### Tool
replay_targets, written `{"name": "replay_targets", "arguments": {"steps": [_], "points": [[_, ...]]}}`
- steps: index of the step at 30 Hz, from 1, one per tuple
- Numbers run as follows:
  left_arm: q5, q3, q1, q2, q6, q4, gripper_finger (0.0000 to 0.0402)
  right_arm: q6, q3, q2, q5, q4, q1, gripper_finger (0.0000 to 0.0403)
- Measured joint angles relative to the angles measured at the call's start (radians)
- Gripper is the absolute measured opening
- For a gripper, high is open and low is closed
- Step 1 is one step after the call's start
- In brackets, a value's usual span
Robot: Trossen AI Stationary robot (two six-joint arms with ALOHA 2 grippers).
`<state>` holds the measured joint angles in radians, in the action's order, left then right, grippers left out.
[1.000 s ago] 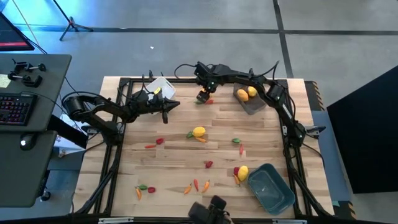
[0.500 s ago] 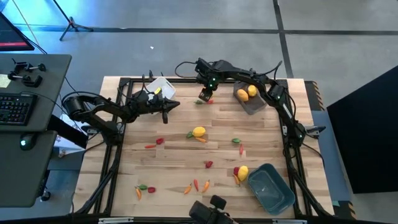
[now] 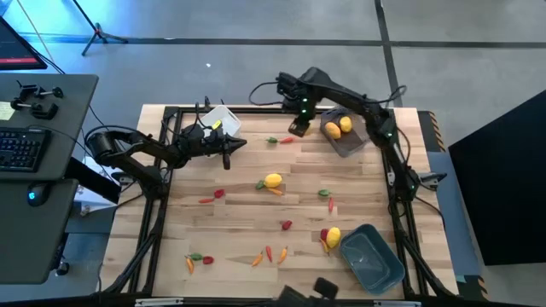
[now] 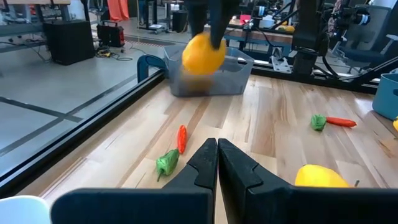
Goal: Sort produce into baskets
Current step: Put the lemon into the black bin
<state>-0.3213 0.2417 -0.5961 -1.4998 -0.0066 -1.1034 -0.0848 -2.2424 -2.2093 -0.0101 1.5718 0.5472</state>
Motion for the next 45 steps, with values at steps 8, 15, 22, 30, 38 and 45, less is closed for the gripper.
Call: {"name": "replay_targets", "arguments": {"steps": [8,15,22,30,38,45], "points": [[0.004,0.000,0.000,0.000,0.004,0.000,0.0000,0.193,0.375,0.303,0.137,-0.059,0.068,0.0101],[0.008,0.000,0.000,0.000,0.011,0.000,0.0000,0.291,0.794,0.542,0.140,-0.266,0.180,0.0098],[0.010,0.000,0.000,0.000,0.033,-0.001,0.0000,0.310,1.005,0.628,0.141,-0.403,0.263,0.0098],[0.011,0.000,0.000,0.000,0.044,-0.001,0.0000,0.289,1.111,0.625,0.146,-0.549,0.301,0.0098],[0.011,0.000,0.000,0.000,0.037,0.000,0.0000,0.220,1.129,0.625,0.172,-0.596,0.349,0.0098],[0.011,0.000,0.000,0.000,0.035,0.000,0.0000,0.189,1.129,0.624,0.170,-0.602,0.371,0.0103]]}}
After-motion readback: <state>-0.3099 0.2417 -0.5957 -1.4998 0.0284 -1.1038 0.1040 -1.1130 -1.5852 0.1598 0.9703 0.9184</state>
